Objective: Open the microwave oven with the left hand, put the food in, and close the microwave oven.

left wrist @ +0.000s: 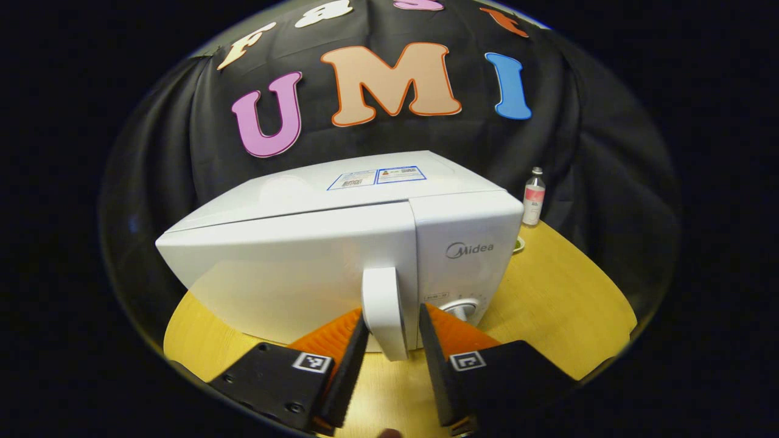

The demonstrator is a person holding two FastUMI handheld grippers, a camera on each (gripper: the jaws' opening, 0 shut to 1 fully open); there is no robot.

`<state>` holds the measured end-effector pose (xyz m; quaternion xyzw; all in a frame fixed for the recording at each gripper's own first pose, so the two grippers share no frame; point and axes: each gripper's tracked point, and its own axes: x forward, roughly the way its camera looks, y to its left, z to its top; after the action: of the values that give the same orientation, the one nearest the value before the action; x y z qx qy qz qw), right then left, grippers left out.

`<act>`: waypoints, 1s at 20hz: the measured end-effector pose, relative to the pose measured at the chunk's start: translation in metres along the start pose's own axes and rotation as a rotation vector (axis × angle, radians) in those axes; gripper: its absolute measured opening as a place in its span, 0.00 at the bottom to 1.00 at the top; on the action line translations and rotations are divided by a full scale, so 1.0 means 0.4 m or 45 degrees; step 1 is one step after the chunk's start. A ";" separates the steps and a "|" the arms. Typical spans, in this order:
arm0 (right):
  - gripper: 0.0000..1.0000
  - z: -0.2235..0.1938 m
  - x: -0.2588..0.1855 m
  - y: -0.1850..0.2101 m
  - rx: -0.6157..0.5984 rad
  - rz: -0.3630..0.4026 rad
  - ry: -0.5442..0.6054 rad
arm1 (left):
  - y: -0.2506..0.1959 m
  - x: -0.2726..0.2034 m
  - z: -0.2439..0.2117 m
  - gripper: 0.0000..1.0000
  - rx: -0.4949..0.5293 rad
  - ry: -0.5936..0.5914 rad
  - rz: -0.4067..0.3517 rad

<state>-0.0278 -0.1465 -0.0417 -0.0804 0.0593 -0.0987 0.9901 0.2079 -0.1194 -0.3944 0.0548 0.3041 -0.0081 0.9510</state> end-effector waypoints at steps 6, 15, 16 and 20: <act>0.97 -0.008 -0.010 0.008 0.014 0.019 0.010 | -0.021 -0.003 -0.009 0.24 -0.056 0.010 -0.141; 0.97 0.013 -0.027 0.010 0.006 0.037 -0.028 | -0.020 -0.010 -0.014 0.07 -0.050 0.035 -0.164; 0.97 0.009 -0.030 0.006 0.015 0.035 -0.023 | -0.021 -0.010 -0.012 0.07 -0.050 0.033 -0.166; 0.97 0.013 -0.035 -0.008 0.013 0.013 -0.026 | -0.023 -0.012 -0.014 0.03 -0.056 0.031 -0.187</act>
<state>-0.0412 -0.1459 -0.0347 -0.0759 0.0491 -0.0932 0.9915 0.2005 -0.1279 -0.3969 0.0116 0.3190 -0.0706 0.9450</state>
